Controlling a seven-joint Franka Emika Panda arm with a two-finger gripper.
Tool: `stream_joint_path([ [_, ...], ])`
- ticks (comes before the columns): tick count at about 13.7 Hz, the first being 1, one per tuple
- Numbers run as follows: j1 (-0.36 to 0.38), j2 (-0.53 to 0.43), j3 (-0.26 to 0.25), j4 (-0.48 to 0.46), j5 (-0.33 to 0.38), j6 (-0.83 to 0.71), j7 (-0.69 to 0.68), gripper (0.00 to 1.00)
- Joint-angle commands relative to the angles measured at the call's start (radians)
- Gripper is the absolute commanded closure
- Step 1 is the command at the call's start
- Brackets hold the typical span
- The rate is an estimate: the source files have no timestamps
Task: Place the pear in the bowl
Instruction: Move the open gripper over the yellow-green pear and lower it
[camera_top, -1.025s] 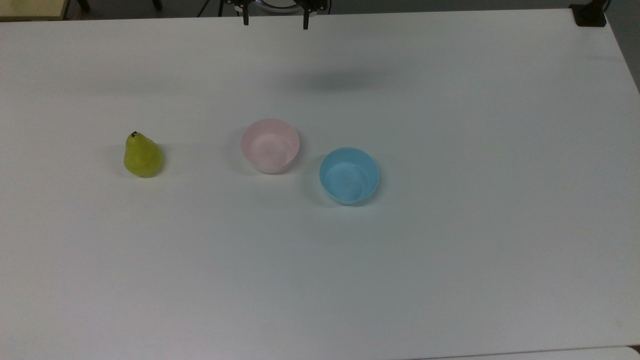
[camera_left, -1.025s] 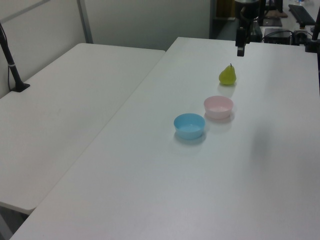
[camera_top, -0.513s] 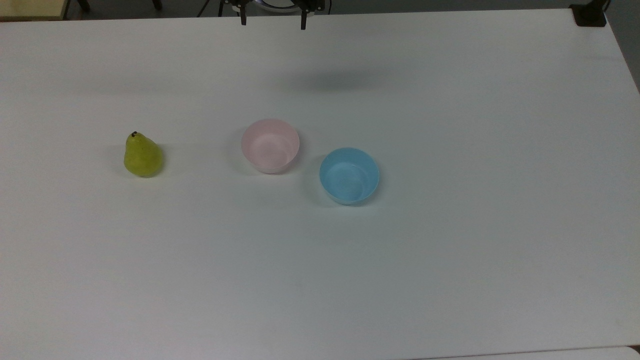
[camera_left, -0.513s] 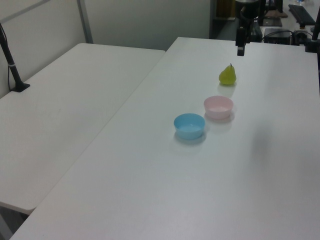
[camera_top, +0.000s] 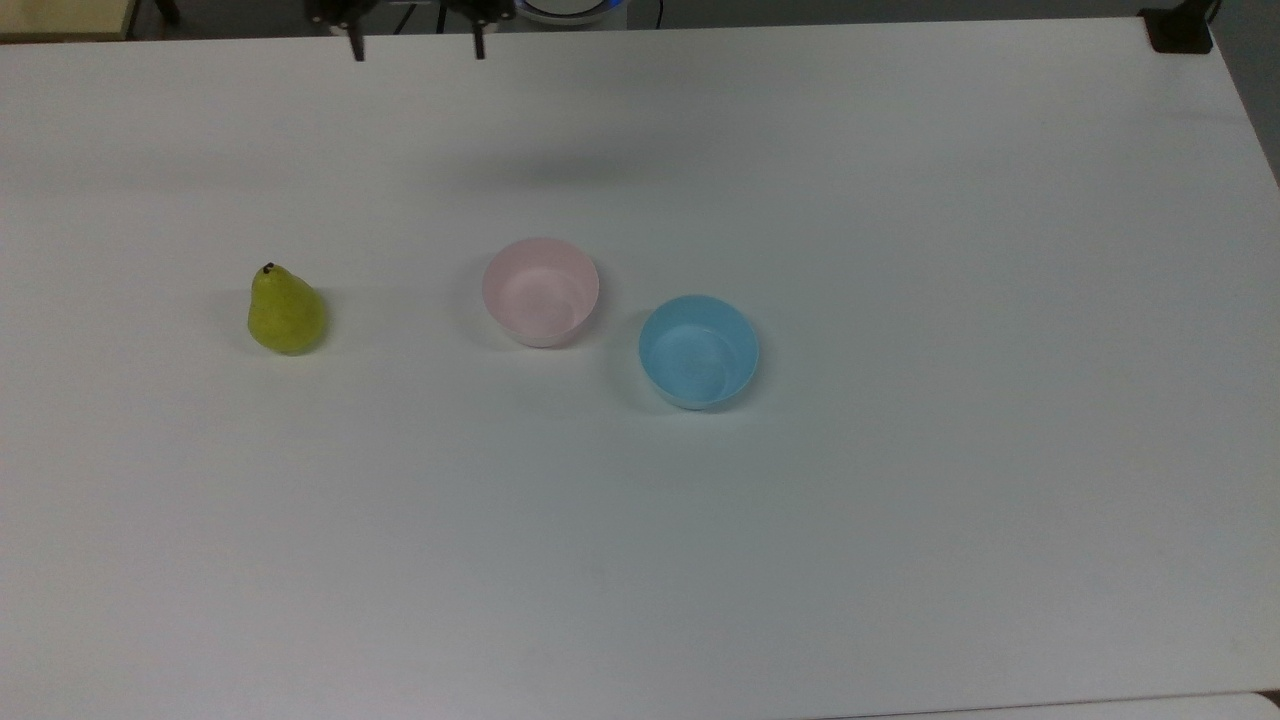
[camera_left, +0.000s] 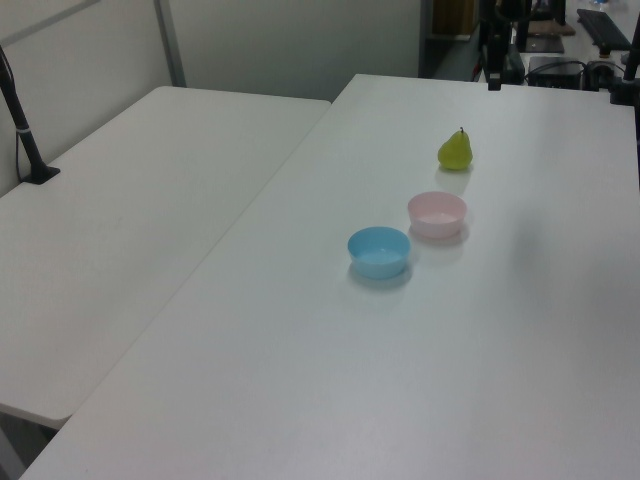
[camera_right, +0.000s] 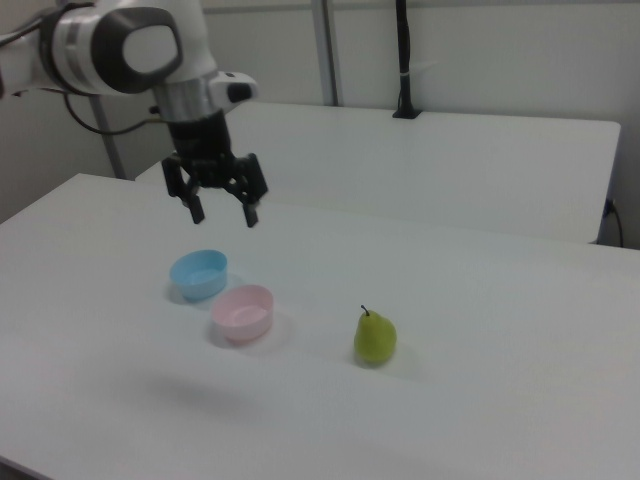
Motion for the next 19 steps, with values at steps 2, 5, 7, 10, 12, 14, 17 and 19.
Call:
stream_joint_path([
  [2, -0.094, 0.053, 0.001, 0.012, 0.018, 0.053, -0.124, 0.0],
  [5, -0.156, 0.098, -0.001, 0.008, 0.018, 0.122, -0.161, 0.0],
  [7, -0.194, 0.137, -0.001, 0.008, 0.017, 0.156, -0.165, 0.0],
  [10, -0.228, 0.216, -0.003, 0.008, 0.014, 0.254, -0.17, 0.0],
  [12, -0.24, 0.254, -0.003, 0.008, 0.011, 0.307, -0.17, 0.0],
  [14, -0.251, 0.299, -0.003, 0.01, 0.003, 0.361, -0.17, 0.0],
  [17, -0.251, 0.358, -0.003, 0.012, 0.001, 0.439, -0.156, 0.0],
  [19, -0.247, 0.398, -0.003, 0.015, 0.001, 0.487, -0.153, 0.0],
])
